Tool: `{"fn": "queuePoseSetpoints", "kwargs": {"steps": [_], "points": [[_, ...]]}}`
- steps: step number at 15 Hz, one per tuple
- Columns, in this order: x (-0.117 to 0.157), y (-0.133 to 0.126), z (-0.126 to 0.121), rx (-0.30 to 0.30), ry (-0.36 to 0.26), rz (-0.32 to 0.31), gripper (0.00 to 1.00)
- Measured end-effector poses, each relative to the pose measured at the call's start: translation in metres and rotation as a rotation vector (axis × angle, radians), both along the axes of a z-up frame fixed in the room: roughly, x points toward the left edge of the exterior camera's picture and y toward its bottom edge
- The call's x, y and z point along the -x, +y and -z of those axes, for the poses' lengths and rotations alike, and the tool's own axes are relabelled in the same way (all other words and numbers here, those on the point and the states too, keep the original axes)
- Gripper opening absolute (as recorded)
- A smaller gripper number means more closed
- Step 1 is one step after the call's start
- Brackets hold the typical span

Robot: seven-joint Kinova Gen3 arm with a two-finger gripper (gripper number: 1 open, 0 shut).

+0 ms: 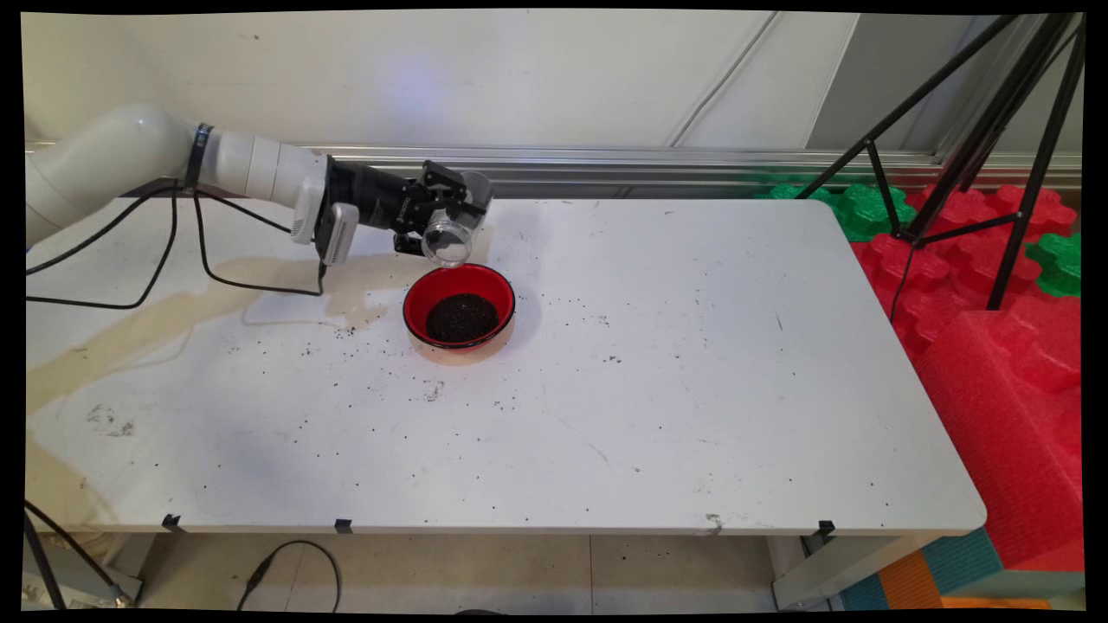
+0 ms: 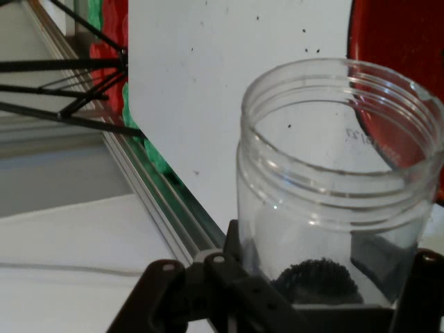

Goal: Pour the black seasoning powder in the red bowl

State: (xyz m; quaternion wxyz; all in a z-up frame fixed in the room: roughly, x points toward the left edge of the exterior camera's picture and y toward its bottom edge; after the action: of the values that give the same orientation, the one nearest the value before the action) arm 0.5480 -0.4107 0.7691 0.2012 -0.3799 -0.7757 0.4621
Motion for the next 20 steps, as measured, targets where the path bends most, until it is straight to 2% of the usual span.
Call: {"fn": "queuePoseSetpoints", "kwargs": {"steps": [9,20], "points": [[0.003,0.008,0.000,0.106,-0.074,0.073,0.00],[0.007,0.016,-0.004,0.275,-0.171,0.161,0.00]]}}
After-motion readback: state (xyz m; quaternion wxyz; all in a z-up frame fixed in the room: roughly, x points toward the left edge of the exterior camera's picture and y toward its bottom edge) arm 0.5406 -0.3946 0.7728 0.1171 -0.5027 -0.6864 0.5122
